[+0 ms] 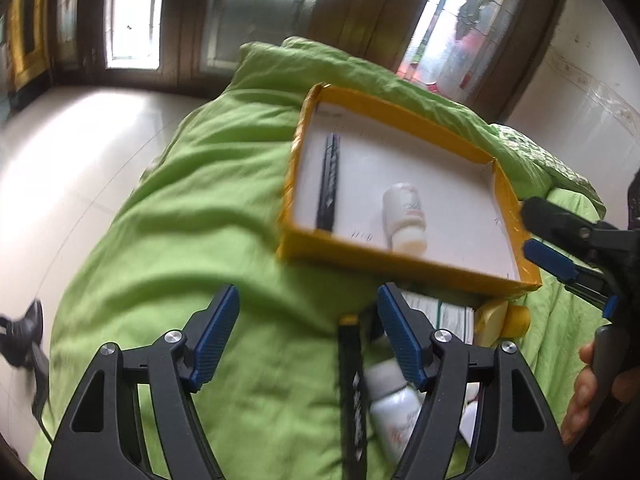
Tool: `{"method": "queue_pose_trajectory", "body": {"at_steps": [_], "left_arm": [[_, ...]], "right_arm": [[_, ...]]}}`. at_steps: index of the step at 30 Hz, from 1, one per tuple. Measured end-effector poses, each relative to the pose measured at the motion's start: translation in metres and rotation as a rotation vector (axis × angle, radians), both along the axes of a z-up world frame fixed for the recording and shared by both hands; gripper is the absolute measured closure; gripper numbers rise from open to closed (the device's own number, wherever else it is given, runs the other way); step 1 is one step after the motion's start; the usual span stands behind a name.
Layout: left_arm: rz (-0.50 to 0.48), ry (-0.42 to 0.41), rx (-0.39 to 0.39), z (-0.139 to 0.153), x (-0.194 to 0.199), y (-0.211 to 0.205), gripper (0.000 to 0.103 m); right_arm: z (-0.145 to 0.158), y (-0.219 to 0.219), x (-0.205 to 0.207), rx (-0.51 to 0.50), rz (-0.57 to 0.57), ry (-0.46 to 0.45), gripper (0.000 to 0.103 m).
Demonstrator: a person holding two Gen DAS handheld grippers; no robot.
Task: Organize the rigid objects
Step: 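Withdraw both tools from the tray back toward the remaining items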
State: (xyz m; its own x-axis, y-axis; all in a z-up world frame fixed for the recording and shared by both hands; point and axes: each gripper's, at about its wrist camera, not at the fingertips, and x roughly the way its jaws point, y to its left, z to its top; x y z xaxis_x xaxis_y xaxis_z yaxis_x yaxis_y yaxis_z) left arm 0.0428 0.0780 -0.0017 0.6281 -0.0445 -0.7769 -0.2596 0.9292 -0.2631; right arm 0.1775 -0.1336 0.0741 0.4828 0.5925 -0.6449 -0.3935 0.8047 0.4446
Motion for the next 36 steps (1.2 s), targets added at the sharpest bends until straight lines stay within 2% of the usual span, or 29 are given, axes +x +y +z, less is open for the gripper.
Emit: {"method": "queue_pose_trajectory", "body": {"at_steps": [5,8,12,17,23,26,31,36], "left_arm": [[0.033,-0.04,-0.056,0.01,-0.022,0.006,0.031],[0.029,-0.051,-0.081,0.012,-0.035,0.005,0.024],[0.03,-0.027,-0.127,0.005,-0.047,0.004,0.023],[0.002,-0.002,-0.131,0.002,-0.049,-0.005,0.022],[-0.024,0.02,-0.088,-0.001,-0.053,-0.016,0.022],[-0.035,0.045,-0.059,-0.006,-0.05,-0.021,0.022],[-0.061,0.134,0.011,-0.022,-0.039,-0.034,0.022],[-0.096,0.136,0.055,-0.02,-0.037,-0.044,0.022]], "right_arm": [[0.002,-0.006,-0.021,-0.007,0.02,0.002,0.001],[0.002,-0.015,-0.039,-0.025,0.038,0.0,0.001],[-0.002,-0.035,-0.059,-0.035,0.034,0.003,0.001],[-0.015,-0.07,-0.077,-0.031,-0.051,0.01,0.001],[-0.033,-0.092,-0.082,-0.031,-0.103,0.071,0.001],[-0.032,-0.097,-0.083,-0.029,-0.111,0.068,0.001],[-0.032,-0.094,-0.091,-0.047,-0.1,0.055,0.001],[-0.037,-0.1,-0.1,-0.057,-0.107,0.07,0.001]]}}
